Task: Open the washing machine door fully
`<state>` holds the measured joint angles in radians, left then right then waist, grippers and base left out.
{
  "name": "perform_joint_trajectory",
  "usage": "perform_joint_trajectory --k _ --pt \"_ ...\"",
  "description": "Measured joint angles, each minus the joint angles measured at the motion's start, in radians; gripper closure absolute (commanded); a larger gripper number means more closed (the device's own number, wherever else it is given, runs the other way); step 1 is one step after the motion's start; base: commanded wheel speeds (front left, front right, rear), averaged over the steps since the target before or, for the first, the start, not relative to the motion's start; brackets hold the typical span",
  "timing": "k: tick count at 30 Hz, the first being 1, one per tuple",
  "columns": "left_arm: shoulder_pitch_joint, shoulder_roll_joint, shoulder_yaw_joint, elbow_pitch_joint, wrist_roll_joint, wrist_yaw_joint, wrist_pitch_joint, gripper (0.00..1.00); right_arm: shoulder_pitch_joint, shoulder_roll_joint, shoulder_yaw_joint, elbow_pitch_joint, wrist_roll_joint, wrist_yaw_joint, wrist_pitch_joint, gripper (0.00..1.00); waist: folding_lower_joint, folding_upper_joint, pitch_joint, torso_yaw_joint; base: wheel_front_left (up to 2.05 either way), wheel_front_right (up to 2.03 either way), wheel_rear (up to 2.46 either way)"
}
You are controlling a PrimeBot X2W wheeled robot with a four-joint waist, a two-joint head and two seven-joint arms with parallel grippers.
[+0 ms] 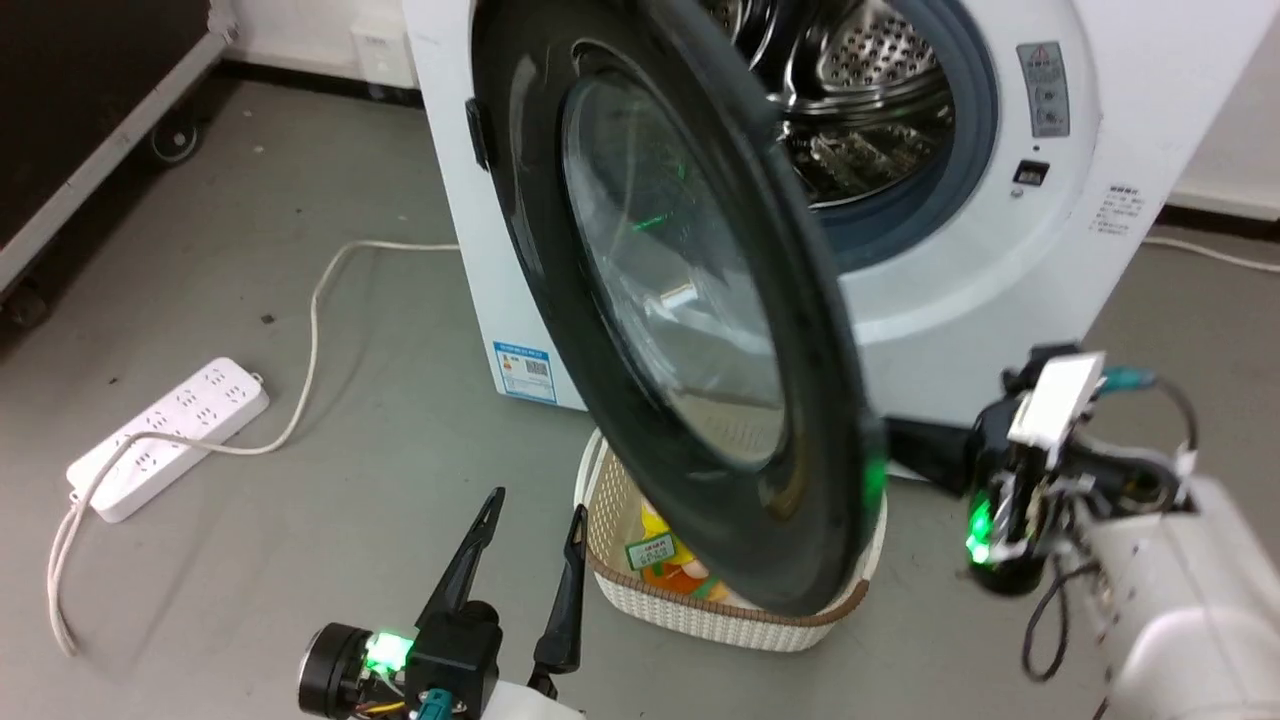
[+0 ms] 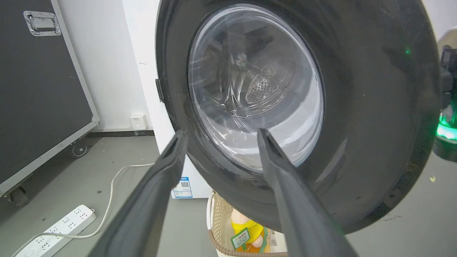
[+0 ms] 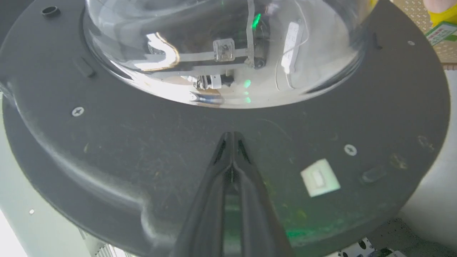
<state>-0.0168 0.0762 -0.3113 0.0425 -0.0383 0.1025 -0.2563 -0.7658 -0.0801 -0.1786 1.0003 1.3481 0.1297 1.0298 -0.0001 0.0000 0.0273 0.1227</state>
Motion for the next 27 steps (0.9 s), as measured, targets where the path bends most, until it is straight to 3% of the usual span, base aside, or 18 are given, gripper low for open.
perform_joint_trajectory --k 8,14,20,21,22,23,24,27 --pt "0.018 -0.001 0.01 0.008 0.0 -0.001 0.0 0.0 0.128 0.019 0.085 -0.105 0.101 0.0 0.054 1.0 0.0001 0.0 -0.023 0.009 0.0 0.0 0.0" --pt "0.02 -0.004 0.035 0.023 -0.031 -0.018 0.0 0.0 0.228 0.023 0.34 -0.244 0.316 0.0 -0.034 1.0 0.0001 0.0 -0.035 0.024 0.0 0.0 0.0" --pt "0.027 -0.01 0.051 0.054 -0.065 -0.05 0.0 0.0 0.263 0.029 0.437 -0.3 0.363 0.0 -0.167 1.0 0.0002 0.0 -0.041 0.026 0.0 0.0 0.0" --pt "0.031 -0.012 0.06 0.06 -0.08 -0.055 0.0 0.0 0.265 0.028 0.436 -0.306 0.357 0.0 -0.191 0.72 0.0002 0.0 -0.042 0.025 0.0 0.0 0.0" --pt "0.031 -0.012 0.06 0.06 -0.08 -0.055 0.0 0.0 0.265 0.028 0.436 -0.306 0.357 0.0 -0.191 0.08 0.0002 0.0 -0.042 0.025 0.0 0.0 0.0" --pt "0.038 -0.015 0.077 0.069 -0.107 -0.066 0.0 0.0 0.268 0.019 0.435 -0.331 0.34 0.0 -0.229 0.0 0.0001 0.0 -0.045 0.019 0.0 0.0 0.0" --pt "0.038 -0.015 0.077 0.069 -0.107 -0.066 0.0 0.0 0.268 0.019 0.435 -0.331 0.34 0.0 -0.229 0.0 0.0001 0.0 -0.045 0.019 0.0 0.0 0.0" --pt "0.038 -0.02 0.109 0.094 -0.147 -0.09 0.0 0.0 0.293 -0.047 0.413 -0.465 0.244 0.0 -0.377 0.0 0.0001 0.0 -0.053 0.001 0.0 0.0 0.0"
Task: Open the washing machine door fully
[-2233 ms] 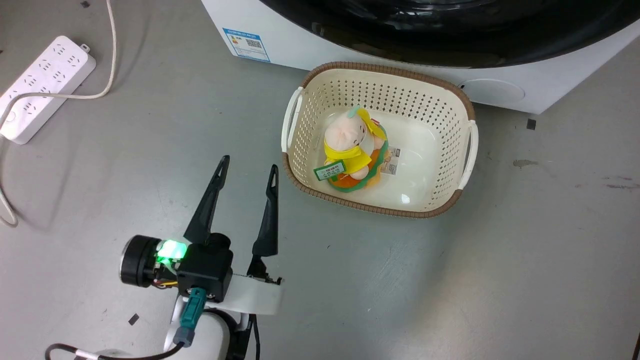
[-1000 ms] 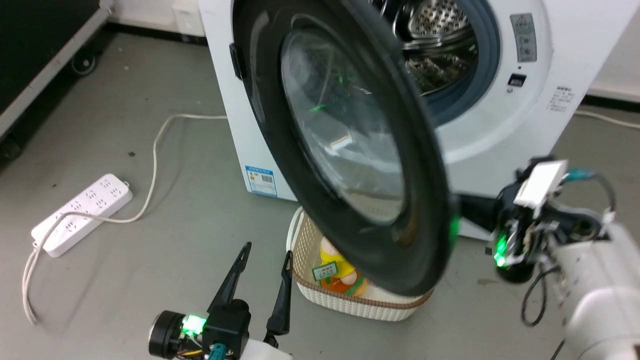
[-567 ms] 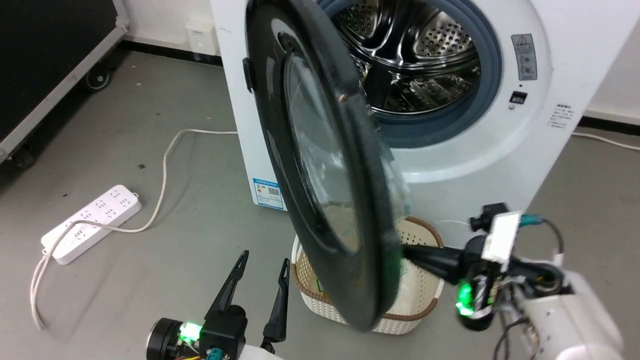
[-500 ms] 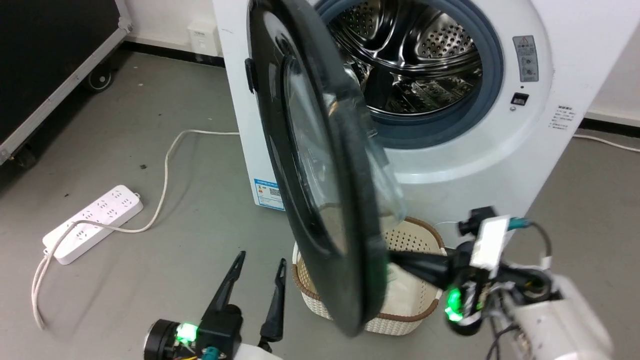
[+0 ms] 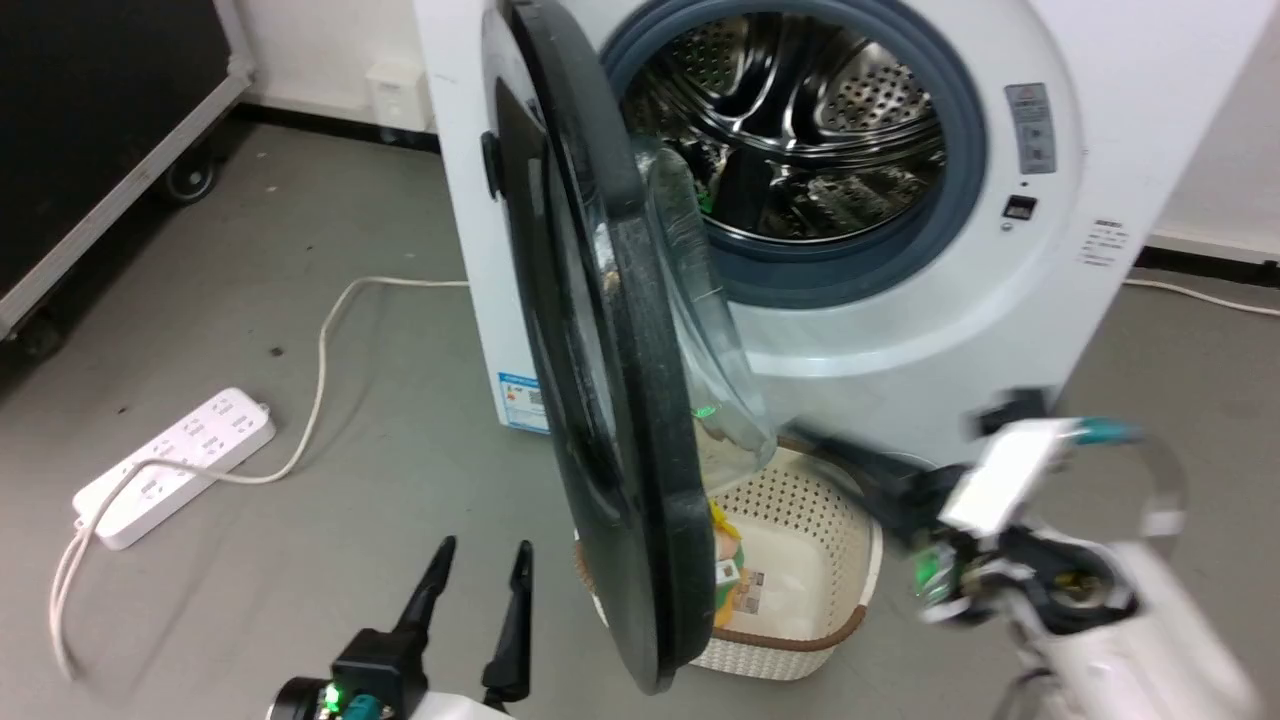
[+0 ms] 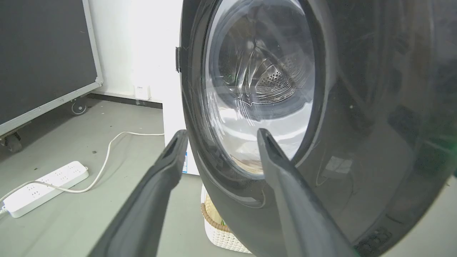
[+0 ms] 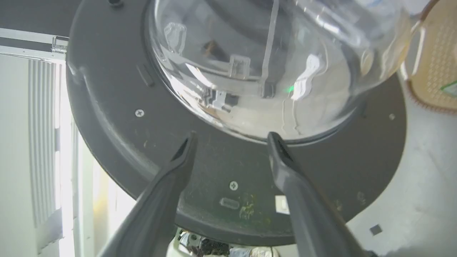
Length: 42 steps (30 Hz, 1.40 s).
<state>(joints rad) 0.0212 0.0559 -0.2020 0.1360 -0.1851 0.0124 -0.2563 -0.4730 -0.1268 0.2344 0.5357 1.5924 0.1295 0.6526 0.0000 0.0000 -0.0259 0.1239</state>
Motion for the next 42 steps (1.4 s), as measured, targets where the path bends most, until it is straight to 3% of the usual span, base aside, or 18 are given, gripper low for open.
perform_joint_trajectory --k 4,7,11,14,18,27,32,42 --pt "0.0 -0.002 0.037 0.018 -0.016 -0.015 0.0 0.0 0.075 -0.095 -0.016 -0.201 -0.179 0.0 -0.213 0.0 0.0 0.0 -0.008 -0.023 0.0 0.0 0.0" --pt "0.0 -0.001 0.058 0.029 -0.023 -0.025 0.0 0.0 0.134 -0.181 0.011 -0.341 -0.404 0.0 -0.417 0.0 0.0 0.0 -0.014 -0.044 0.0 0.0 0.0" --pt "0.0 -0.001 0.078 0.035 -0.028 -0.034 0.0 0.0 0.216 -0.286 0.051 -0.414 -0.711 0.0 -0.677 0.0 0.0 0.0 -0.027 -0.074 0.0 0.0 0.0" --pt "0.001 0.001 0.091 0.035 -0.027 -0.042 0.0 0.0 0.29 -0.304 0.032 -0.418 -0.872 0.0 -0.813 0.0 -0.0001 0.0 -0.039 -0.096 0.0 0.0 0.0" --pt "0.014 0.001 0.114 0.029 -0.016 -0.042 0.0 0.0 0.386 -0.265 -0.054 -0.426 -1.053 0.0 -0.884 0.0 0.0 0.0 -0.05 -0.125 0.0 0.0 0.0" --pt "0.045 0.003 0.122 0.025 0.019 -0.06 0.0 0.0 0.587 -0.062 -0.194 -0.502 -1.354 0.0 -0.906 0.0 0.0 0.0 -0.065 -0.158 0.0 0.0 0.0" --pt "0.066 0.003 0.119 0.029 0.044 -0.067 0.0 0.0 0.637 0.03 -0.249 -0.515 -1.419 0.0 -0.91 0.0 0.0 0.0 -0.067 -0.155 0.0 0.0 0.0" --pt "0.076 0.002 0.114 0.048 0.063 -0.086 0.0 0.0 0.668 0.065 -0.258 -0.512 -1.46 0.0 -0.91 0.0 0.0 0.0 -0.072 -0.138 0.0 0.0 0.0"
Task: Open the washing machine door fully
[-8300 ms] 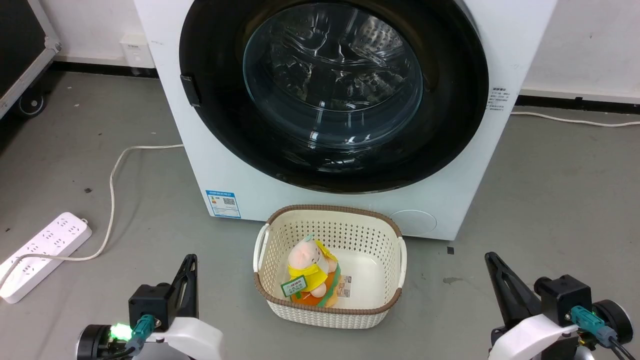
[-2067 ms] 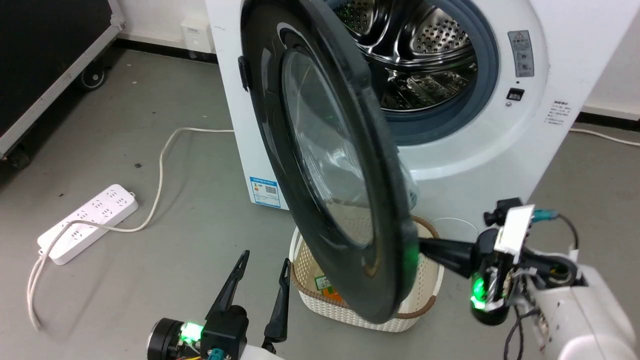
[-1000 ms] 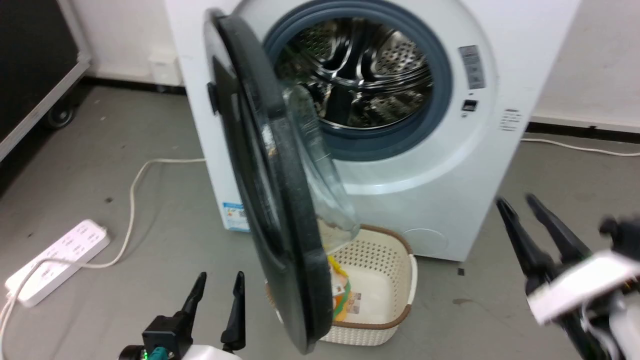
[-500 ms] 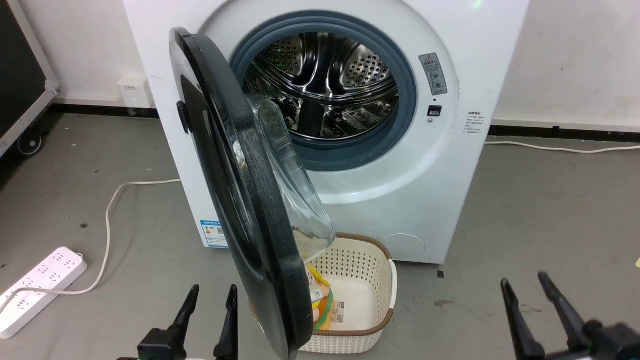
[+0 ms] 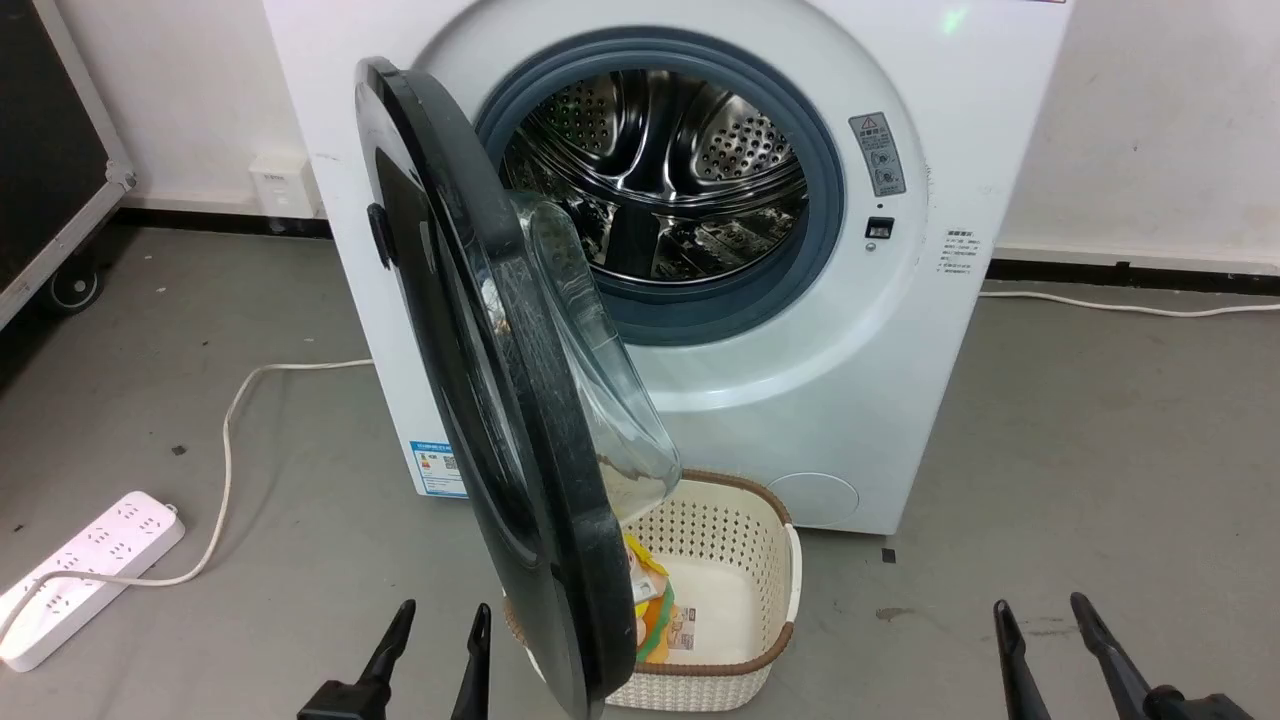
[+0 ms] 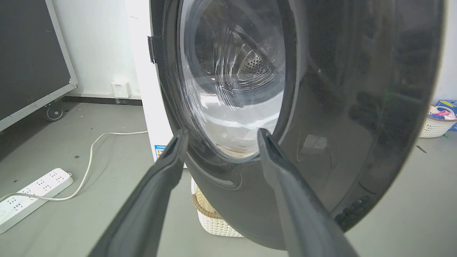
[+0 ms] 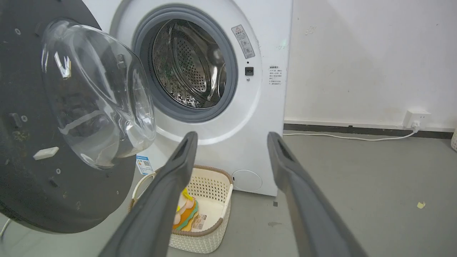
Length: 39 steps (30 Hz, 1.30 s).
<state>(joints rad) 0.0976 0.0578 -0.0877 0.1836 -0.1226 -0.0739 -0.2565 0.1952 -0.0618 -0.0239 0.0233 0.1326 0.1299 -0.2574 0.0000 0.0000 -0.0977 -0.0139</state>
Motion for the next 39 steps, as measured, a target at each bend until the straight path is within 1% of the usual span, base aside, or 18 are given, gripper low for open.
perform_joint_trajectory --k 7,8,9,10,16,19,21,24,26,28,31,33,36,39 --pt "0.001 -0.003 0.0 -0.007 0.006 -0.001 0.0 0.0 0.001 0.003 0.003 0.016 0.0 0.0 0.0 0.0 0.0001 0.0 0.0 0.002 0.0 0.0 0.0" --pt "0.001 -0.003 0.0 -0.008 0.006 -0.001 0.0 0.48 0.001 0.004 0.005 0.018 0.0 0.0 0.0 0.0 0.0 0.0 0.0 0.002 0.0 0.0 0.0" --pt "0.001 -0.004 0.0 -0.009 0.006 -0.001 0.0 0.9 0.001 0.004 0.006 0.02 0.0 0.0 0.0 0.0 0.0 0.0 0.0 0.002 0.0 0.0 0.0" --pt "0.001 -0.004 0.0 -0.012 0.006 -0.001 0.0 1.0 0.0 0.004 0.004 0.022 0.0 0.0 0.0 0.0 0.0 0.0 0.0 0.002 0.0 0.0 0.0" --pt "-0.002 -0.006 0.016 -0.095 0.004 0.001 0.0 1.0 -0.002 0.006 0.0 0.041 0.012 0.0 0.0 0.0 0.0001 0.0 0.001 0.004 0.0 0.0 0.0" --pt "-0.015 -0.007 0.047 -0.172 -0.014 0.015 0.0 1.0 -0.003 0.006 -0.001 0.043 0.017 0.0 0.0 0.0 0.0 0.0 0.002 0.008 0.0 0.0 0.0" --pt "-0.031 -0.008 0.077 -0.241 -0.043 0.039 0.0 1.0 -0.004 0.007 -0.002 0.048 0.019 0.0 0.0 0.0 0.0001 0.0 0.002 0.011 0.0 0.0 0.0" --pt "-0.062 -0.007 0.105 -0.348 -0.111 0.089 0.0 1.0 -0.005 0.007 -0.002 0.052 0.021 0.0 0.0 0.0 0.0 0.0 0.001 0.013 0.0 0.0 0.0" --pt "-0.077 -0.008 0.1 -0.418 -0.115 0.108 -0.001 1.0 -0.006 0.007 -0.003 0.052 0.026 0.0 0.0 0.0 0.0 0.0 0.001 0.014 0.0 0.0 0.0" --pt "-0.093 -0.008 0.082 -0.48 -0.114 0.115 -0.001 1.0 -0.01 0.007 -0.007 0.056 0.028 0.0 0.0 0.0 0.0 0.0001 0.001 0.015 0.0 0.0 0.0" --pt "-0.117 -0.008 0.033 -0.536 -0.09 0.111 -0.001 1.0 -0.015 0.007 -0.013 0.063 0.042 0.0 0.0 0.0 0.0 0.0 0.001 0.017 0.0 0.0 0.0" --pt "-0.128 -0.008 -0.009 -0.55 -0.071 0.096 -0.001 1.0 -0.015 0.007 -0.014 0.066 0.045 0.0 0.0 0.0 0.0001 0.0001 0.001 0.019 0.0 0.0 0.0" --pt "-0.129 -0.008 -0.095 -0.53 -0.028 0.068 -0.001 1.0 -0.016 0.007 -0.011 0.071 0.047 0.0 0.0 0.0 0.0 0.0001 0.001 0.017 0.0 0.0 0.0" --pt "-0.121 -0.01 -0.179 -0.473 -0.002 0.038 -0.001 1.0 -0.017 0.007 -0.002 0.076 0.048 0.0 0.0 0.0 0.0 0.0 0.002 0.011 0.0 0.0 0.0"
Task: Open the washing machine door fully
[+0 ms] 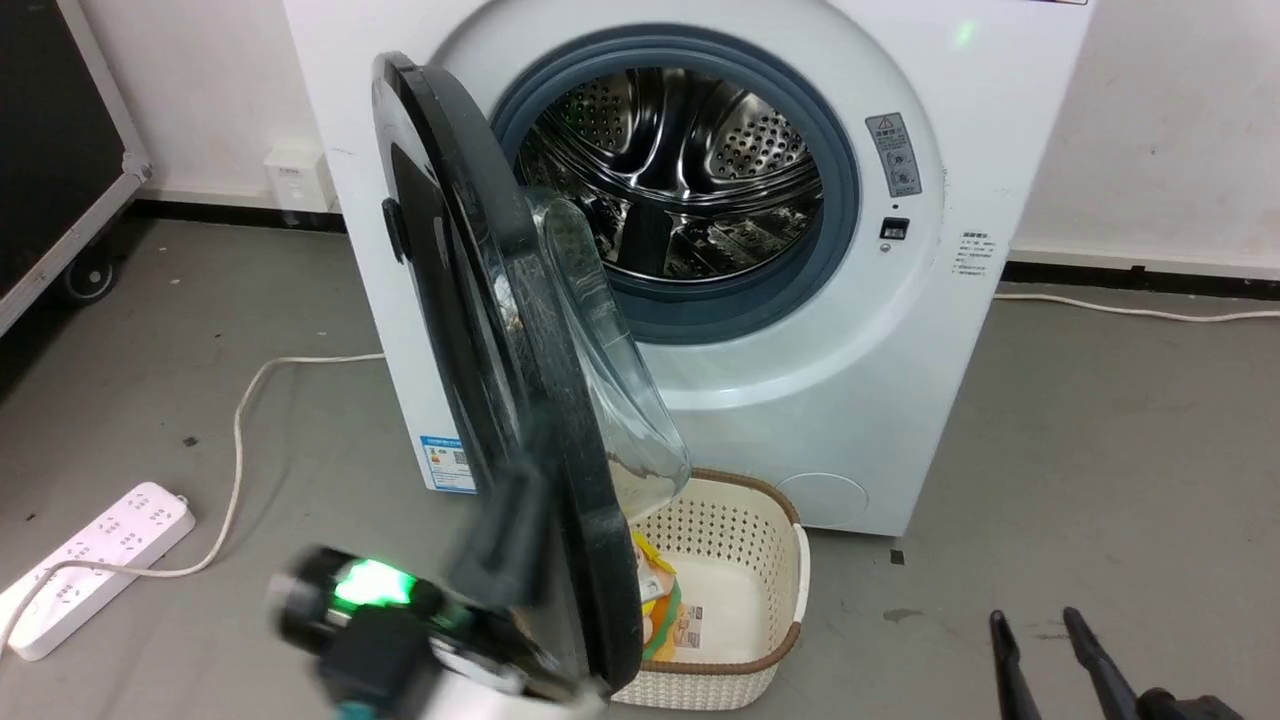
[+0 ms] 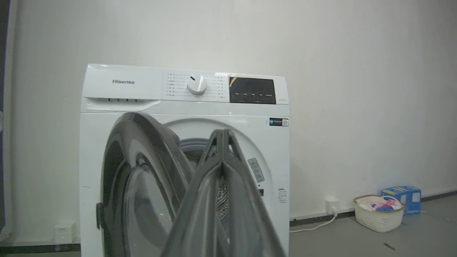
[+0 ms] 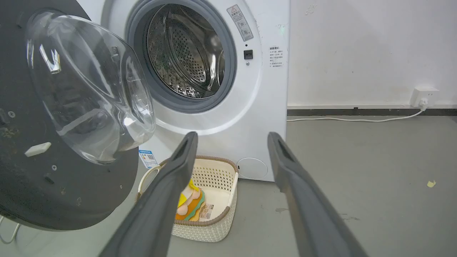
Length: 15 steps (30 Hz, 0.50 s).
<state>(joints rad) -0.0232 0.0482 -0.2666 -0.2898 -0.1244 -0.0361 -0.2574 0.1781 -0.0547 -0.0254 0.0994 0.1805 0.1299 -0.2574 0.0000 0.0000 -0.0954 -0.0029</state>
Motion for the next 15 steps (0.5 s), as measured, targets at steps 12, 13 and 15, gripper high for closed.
perform_joint_trajectory --k 12,13,15 --pt "0.052 0.002 -0.152 0.257 -0.014 -0.015 0.112 1.0 -0.004 0.001 0.012 0.018 0.0 0.0 0.0 0.0 0.0 0.0 0.011 -0.024 0.0 0.0 0.0" --pt "0.049 0.002 -0.157 0.279 -0.02 -0.01 0.123 1.0 -0.004 0.001 0.013 0.019 0.0 0.0 0.0 0.0 0.0 0.0 0.013 -0.025 0.0 0.0 0.0" --pt "0.04 0.001 -0.166 0.322 -0.03 0.001 0.134 1.0 -0.004 0.001 0.014 0.022 0.0 0.0 0.0 0.0 0.0 0.0 0.015 -0.027 0.0 0.0 0.0"
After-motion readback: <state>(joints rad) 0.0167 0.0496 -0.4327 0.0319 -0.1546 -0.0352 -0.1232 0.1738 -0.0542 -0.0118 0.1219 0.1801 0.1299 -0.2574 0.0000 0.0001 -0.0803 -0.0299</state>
